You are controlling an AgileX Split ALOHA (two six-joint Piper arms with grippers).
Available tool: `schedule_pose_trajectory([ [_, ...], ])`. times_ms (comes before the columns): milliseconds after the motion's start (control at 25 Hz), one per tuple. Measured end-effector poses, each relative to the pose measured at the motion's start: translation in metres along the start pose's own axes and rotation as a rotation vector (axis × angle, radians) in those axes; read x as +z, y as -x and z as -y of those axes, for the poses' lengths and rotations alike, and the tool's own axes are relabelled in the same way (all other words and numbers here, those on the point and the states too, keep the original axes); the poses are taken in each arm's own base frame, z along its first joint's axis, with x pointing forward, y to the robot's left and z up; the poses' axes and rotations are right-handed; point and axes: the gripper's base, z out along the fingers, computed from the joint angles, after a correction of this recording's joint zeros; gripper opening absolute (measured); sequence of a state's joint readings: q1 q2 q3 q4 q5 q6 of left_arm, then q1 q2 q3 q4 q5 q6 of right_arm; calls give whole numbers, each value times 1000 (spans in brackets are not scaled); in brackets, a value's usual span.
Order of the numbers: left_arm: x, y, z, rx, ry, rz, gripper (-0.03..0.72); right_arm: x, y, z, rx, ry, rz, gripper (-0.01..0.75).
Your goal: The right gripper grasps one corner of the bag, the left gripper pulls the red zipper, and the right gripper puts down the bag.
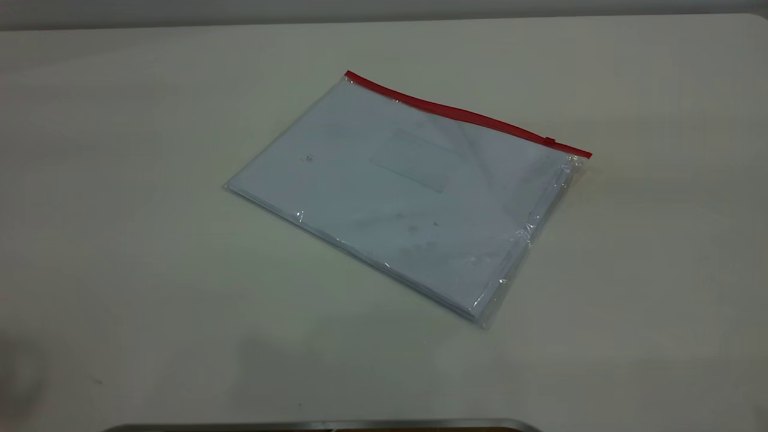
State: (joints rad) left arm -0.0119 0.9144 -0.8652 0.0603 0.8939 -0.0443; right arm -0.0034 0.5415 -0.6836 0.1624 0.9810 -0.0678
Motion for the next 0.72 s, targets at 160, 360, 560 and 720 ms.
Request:
schedule_pose_trajectory([
  [160,42,40,8,-31,-59,-50,581,38,14,-2,66,67,-135,578],
  [360,93,77,14,-4,-85,-90,581,93,31,2,86,101,-206,578],
  [560,133,106,25,83,-154,-117,581,157,28,6,83,150,-339,578],
  [720,162,120,43,224,-244,-131,581,208,18,7,110,225,-416,578],
])
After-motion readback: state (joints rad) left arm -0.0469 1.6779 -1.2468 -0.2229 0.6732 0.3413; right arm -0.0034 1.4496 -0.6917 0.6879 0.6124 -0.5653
